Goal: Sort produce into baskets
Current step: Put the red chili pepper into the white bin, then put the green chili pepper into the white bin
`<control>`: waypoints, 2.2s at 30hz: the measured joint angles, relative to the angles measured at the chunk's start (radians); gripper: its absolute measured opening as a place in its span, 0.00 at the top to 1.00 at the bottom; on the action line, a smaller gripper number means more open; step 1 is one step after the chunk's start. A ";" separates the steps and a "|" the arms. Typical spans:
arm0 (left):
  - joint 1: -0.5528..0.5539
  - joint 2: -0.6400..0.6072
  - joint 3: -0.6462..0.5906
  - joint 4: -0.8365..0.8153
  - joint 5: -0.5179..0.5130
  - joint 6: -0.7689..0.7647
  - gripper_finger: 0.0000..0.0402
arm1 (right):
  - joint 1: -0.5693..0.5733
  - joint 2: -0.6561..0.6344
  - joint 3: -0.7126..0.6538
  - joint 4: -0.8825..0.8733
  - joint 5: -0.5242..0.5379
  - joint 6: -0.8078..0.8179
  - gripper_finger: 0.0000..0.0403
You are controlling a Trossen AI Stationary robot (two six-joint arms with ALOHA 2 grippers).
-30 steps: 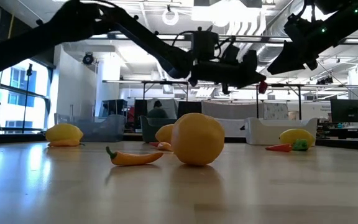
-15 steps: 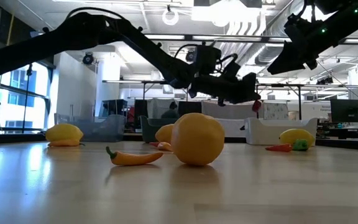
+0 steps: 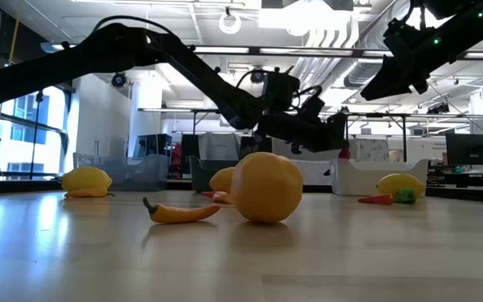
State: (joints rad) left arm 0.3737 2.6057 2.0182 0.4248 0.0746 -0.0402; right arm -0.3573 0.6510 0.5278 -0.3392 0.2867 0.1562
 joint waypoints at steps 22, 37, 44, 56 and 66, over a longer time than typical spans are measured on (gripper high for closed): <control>-0.014 -0.036 -0.017 0.022 0.070 0.007 0.84 | 0.000 0.001 0.000 -0.077 -0.003 0.051 0.64; -0.076 -0.172 -0.313 0.184 0.041 0.030 1.00 | 0.000 0.003 0.000 -0.096 -0.026 0.077 0.54; -0.078 -0.354 -0.607 0.271 -0.001 0.043 1.00 | 0.011 0.003 0.000 -0.121 -0.034 0.117 0.54; -0.073 -0.614 -1.032 0.421 -0.036 -0.001 1.00 | 0.092 0.018 0.000 -0.260 -0.009 0.359 0.54; -0.073 -0.713 -1.306 0.598 -0.095 -0.011 1.00 | 0.193 0.170 0.000 -0.379 -0.012 0.708 0.54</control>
State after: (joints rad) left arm 0.3004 1.8929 0.7120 1.0223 -0.0204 -0.0509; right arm -0.1642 0.8210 0.5278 -0.7180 0.2743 0.8645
